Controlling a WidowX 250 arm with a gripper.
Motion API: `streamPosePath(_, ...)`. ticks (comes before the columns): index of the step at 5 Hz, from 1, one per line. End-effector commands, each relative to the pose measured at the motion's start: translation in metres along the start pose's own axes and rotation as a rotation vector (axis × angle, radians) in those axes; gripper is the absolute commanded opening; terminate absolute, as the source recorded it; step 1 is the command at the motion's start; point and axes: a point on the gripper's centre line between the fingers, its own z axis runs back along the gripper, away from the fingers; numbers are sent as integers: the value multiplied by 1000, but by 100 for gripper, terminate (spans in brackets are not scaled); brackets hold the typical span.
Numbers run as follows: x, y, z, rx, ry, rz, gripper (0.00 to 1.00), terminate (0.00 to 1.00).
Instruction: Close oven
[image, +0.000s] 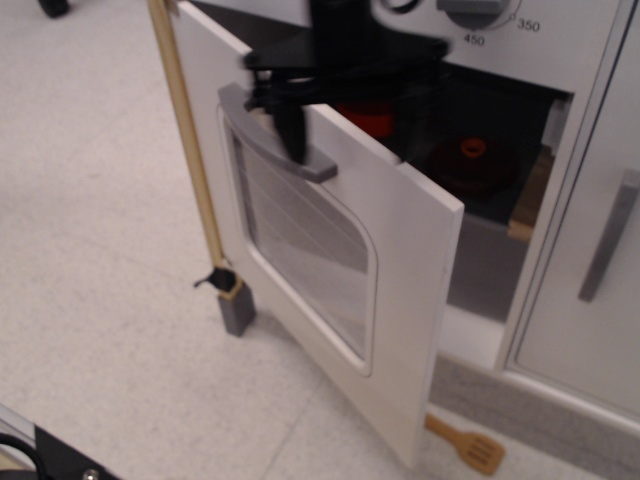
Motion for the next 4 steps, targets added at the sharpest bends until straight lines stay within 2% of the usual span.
streamPosePath(1, 0, 19, -40, 39, -5, -164, 100, 0)
streamPosePath(2, 0, 5, -69, 36, -16, -233, 100, 0)
streamPosePath(3, 3, -10, -85, 13, -16, -236, 100, 0)
streamPosePath(4, 9, -26, -87, -29, -23, -236, 100, 0)
